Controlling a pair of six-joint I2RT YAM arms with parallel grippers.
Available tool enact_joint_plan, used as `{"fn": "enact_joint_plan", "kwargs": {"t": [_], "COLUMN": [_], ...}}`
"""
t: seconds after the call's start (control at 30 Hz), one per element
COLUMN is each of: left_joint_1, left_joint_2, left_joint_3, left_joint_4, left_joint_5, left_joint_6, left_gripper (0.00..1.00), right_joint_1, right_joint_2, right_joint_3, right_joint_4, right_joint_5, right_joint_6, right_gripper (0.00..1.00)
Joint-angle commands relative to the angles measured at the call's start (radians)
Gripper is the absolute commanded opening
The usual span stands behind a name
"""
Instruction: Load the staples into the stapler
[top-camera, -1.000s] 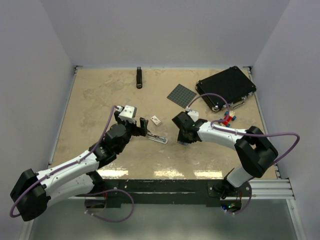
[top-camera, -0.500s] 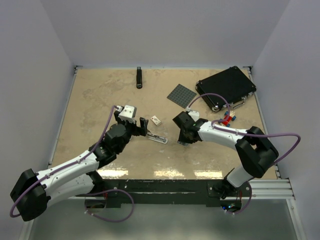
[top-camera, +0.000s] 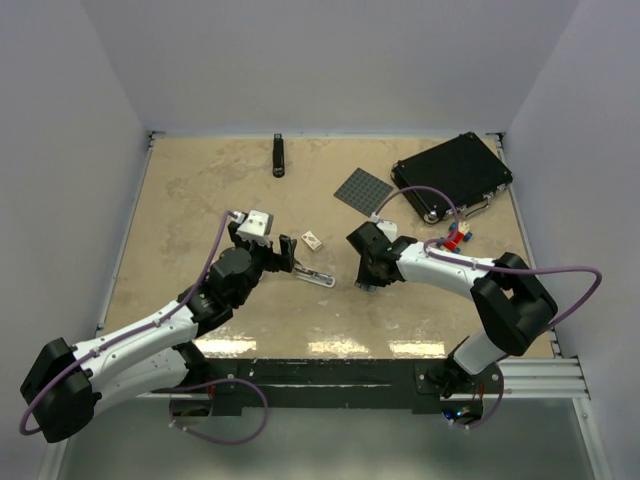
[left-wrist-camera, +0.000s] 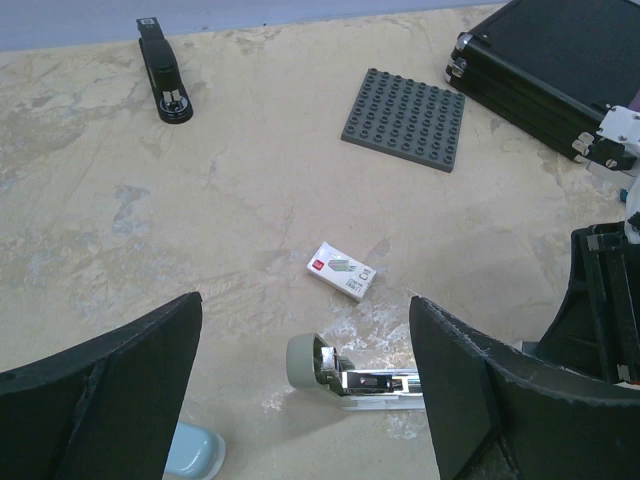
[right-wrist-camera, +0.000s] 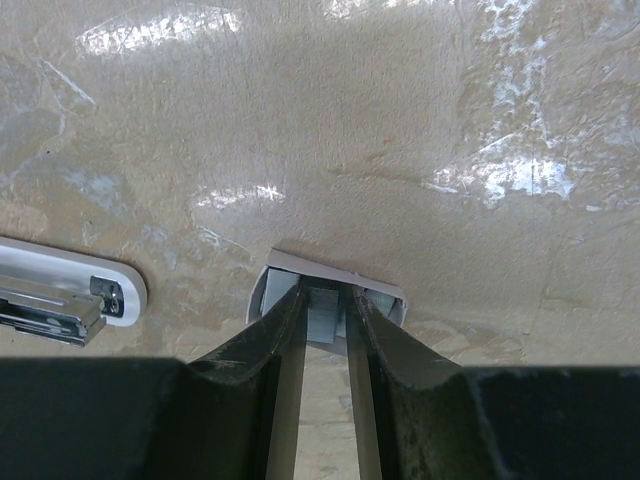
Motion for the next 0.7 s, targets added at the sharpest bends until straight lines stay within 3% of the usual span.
{"fn": "enact_joint_plan", "kwargs": {"t": [0.0, 0.67], "left_joint_1": [0.004, 0.004], "left_joint_2": [-0.019, -0.018], "left_joint_3": [0.025, 0.027], "left_joint_4": [0.054, 0.056], "left_joint_5": [0.000, -0.003], "left_joint_6": [-0.026, -0.023], "left_gripper": [0.89, 0.89], "right_joint_1": [-0.002, -0.001], "right_joint_2": [0.000, 0.011], "right_joint_3": [0.010, 0.084], "right_joint_4": [-0.004, -0.067], "right_joint_5": [-0.027, 0.001], "right_joint_6": [-0.024, -0.048], "right_gripper": [0.28, 0.30]}}
